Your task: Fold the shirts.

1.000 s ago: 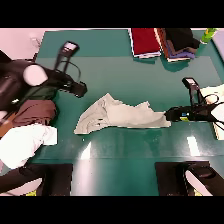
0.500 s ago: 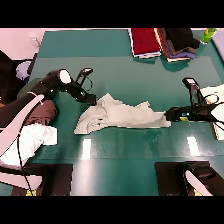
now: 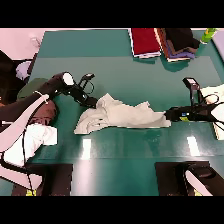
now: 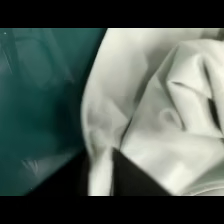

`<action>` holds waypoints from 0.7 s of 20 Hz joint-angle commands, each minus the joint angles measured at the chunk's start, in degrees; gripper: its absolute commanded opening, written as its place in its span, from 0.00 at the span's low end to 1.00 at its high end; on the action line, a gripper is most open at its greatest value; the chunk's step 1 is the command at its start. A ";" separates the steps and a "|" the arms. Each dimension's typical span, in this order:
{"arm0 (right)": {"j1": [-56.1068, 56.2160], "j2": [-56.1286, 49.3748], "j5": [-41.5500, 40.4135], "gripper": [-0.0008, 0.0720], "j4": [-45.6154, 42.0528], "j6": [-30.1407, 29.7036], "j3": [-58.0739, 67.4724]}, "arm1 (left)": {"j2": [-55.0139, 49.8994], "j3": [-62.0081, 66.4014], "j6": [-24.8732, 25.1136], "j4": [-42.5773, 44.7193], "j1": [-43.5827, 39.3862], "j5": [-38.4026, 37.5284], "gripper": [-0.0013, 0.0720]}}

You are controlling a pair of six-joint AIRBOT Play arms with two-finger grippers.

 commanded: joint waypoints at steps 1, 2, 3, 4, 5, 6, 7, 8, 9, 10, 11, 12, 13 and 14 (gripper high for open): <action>0.02 0.02 -0.22 0.04 0.00 0.24 0.00 | -0.17 0.04 0.04 -0.33 0.04 -0.48 0.06; 0.02 0.02 -0.39 0.04 -0.02 0.22 0.24 | 0.11 0.11 0.04 -0.24 0.04 -0.44 0.06; 0.02 0.02 -0.37 0.04 -0.04 0.22 1.20 | 0.79 0.85 0.02 -0.11 0.09 -0.46 0.06; -0.09 0.02 -0.31 0.04 -0.20 0.22 3.15 | 2.64 1.90 -0.02 0.50 0.20 0.28 0.06; -0.11 0.02 -0.24 0.04 -0.48 0.20 5.84 | 5.14 3.45 -0.31 1.99 0.22 1.27 0.06; -0.11 0.02 -0.31 0.04 -0.72 0.11 9.46 | 8.13 5.70 -0.46 3.69 0.22 1.51 0.06; -0.11 0.02 -0.33 0.04 -0.72 -0.76 13.33 | 11.72 8.63 -0.46 5.53 0.22 1.31 0.06; -0.11 0.02 -0.24 0.04 -0.72 -1.75 18.01 | 15.50 11.89 -0.46 7.15 0.22 0.96 0.06; -0.11 0.02 -0.17 0.04 -0.72 -2.21 22.88 | 18.97 15.13 -0.46 8.39 0.22 0.66 0.06; -0.11 0.02 0.13 0.04 -0.74 -2.84 27.54 | 22.77 18.67 -0.46 9.55 0.22 0.28 0.06; -0.11 0.02 0.74 0.04 -1.40 -2.89 32.63 | 26.29 21.77 -0.46 10.08 0.22 0.15 0.06; -0.11 0.00 1.88 0.04 -2.93 -2.86 37.35 | 30.03 24.94 -0.44 10.56 0.22 0.20 0.06; -0.11 -0.17 3.30 0.03 -4.85 -2.84 42.29 | 33.27 27.67 -0.44 10.91 0.22 0.26 0.06; -0.11 -0.52 5.11 0.04 -6.69 -2.84 46.82 | 36.39 30.47 -0.44 11.50 0.22 0.20 0.06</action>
